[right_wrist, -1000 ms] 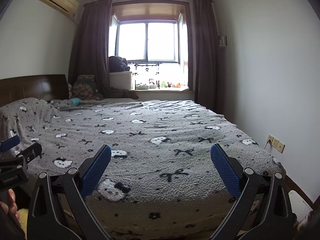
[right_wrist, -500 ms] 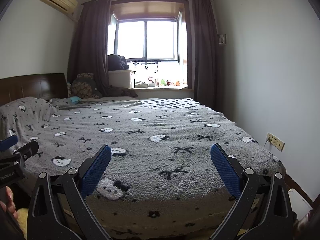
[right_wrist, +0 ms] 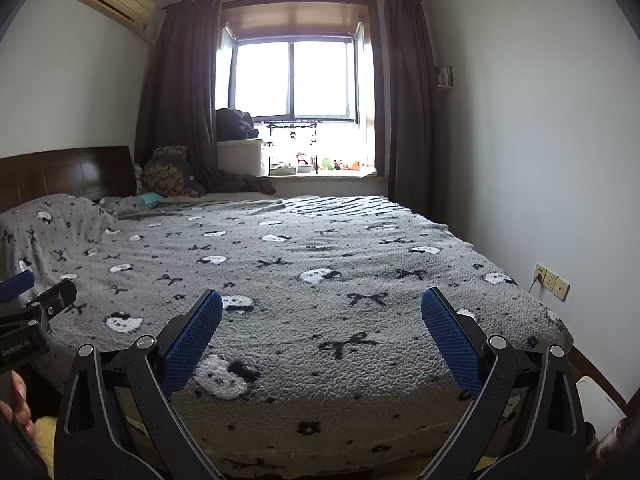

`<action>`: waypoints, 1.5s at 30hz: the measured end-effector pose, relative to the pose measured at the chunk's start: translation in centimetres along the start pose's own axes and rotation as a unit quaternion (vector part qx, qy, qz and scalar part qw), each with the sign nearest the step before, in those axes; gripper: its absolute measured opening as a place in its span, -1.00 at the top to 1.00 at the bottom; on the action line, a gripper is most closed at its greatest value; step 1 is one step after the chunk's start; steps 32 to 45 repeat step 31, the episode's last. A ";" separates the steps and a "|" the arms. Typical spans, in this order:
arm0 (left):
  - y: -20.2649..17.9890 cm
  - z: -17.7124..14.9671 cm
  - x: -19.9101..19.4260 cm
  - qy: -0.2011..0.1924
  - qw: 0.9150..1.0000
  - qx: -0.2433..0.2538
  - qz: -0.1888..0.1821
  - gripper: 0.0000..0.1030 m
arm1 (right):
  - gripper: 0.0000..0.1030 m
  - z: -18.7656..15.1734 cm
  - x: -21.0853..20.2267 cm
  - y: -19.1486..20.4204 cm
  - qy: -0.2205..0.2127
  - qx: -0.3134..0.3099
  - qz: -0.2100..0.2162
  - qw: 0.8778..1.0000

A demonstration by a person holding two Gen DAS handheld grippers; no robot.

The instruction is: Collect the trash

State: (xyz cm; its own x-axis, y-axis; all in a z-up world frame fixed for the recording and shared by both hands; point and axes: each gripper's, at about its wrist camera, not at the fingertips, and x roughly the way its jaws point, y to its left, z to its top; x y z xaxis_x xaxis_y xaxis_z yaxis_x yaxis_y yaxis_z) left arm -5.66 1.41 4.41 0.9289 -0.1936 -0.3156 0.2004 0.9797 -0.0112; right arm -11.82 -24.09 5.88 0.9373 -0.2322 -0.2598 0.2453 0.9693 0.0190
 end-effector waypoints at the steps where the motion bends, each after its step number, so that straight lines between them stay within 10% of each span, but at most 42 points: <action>1: 0.0 0.0 0.0 0.000 1.000 0.001 0.001 -0.84 | -0.93 0.0 0.1 0.0 0.001 0.000 0.000 1.000; 45: 0.0 0.1 0.9 0.025 0.999 -0.001 0.022 -0.84 | -0.93 -0.4 0.6 0.4 0.012 -0.006 0.000 1.000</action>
